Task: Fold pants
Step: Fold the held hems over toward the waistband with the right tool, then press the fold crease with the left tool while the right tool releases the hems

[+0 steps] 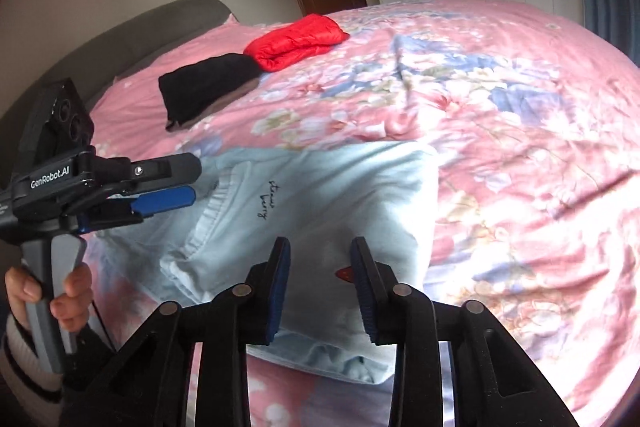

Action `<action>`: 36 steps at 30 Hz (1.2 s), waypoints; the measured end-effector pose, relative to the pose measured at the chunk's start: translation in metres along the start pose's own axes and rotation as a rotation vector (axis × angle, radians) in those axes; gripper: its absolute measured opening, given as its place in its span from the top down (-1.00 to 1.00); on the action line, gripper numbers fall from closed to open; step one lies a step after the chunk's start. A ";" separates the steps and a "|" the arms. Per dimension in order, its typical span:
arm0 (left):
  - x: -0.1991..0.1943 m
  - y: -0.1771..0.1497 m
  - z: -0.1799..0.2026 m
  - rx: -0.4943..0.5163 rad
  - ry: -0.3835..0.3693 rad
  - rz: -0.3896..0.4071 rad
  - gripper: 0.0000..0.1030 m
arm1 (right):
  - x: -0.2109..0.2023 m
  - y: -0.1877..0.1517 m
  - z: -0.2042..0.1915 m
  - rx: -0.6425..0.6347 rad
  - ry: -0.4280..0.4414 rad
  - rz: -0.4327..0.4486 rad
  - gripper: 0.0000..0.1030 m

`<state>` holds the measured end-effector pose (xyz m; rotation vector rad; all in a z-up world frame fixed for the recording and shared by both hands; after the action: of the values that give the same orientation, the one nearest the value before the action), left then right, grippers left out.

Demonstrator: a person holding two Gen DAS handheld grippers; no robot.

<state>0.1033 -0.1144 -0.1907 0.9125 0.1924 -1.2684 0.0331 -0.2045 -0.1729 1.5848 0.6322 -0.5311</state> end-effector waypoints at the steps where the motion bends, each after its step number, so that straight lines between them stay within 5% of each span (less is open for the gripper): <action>1: 0.005 -0.004 -0.012 -0.010 0.045 -0.008 0.68 | 0.003 -0.002 0.001 -0.005 -0.008 -0.005 0.35; 2: 0.004 -0.007 -0.025 -0.014 0.103 0.004 0.69 | 0.004 -0.005 0.000 -0.014 -0.016 -0.005 0.35; 3: -0.001 -0.008 -0.038 -0.015 0.155 0.025 0.94 | 0.005 -0.006 0.000 -0.024 -0.024 -0.004 0.35; 5: -0.021 -0.013 -0.059 -0.048 0.197 0.075 0.95 | 0.006 -0.007 -0.001 -0.039 -0.028 -0.006 0.35; 11: -0.044 -0.030 -0.063 -0.045 0.185 0.083 0.94 | 0.008 0.001 0.003 -0.042 -0.030 -0.020 0.35; 17: -0.047 -0.038 -0.062 -0.065 0.160 0.083 0.94 | 0.035 0.021 -0.051 -0.071 0.150 -0.088 0.35; 21: -0.051 -0.044 -0.062 -0.075 0.134 0.080 0.94 | 0.071 0.031 -0.091 -0.105 0.188 -0.156 0.35; 27: -0.049 -0.046 -0.063 -0.077 0.120 0.070 0.94 | 0.130 0.034 -0.124 -0.083 0.147 -0.287 0.37; 36: -0.048 -0.046 -0.064 -0.090 0.107 0.062 0.94 | 0.113 0.023 -0.119 -0.085 0.107 -0.268 0.37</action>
<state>0.0689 -0.0365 -0.2261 0.9029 0.3015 -1.1459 0.1296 -0.0772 -0.2183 1.4635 0.9452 -0.6114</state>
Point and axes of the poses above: each gripper's, at about its wrist camera, not at the fingertips, and x roughly the way its jaws point, z to its right, y to its top, the point moved 8 cm from there along x, roughly the way its jaws point, and after that the axes turned 13 degrees about -y, right-handed, at the moved point
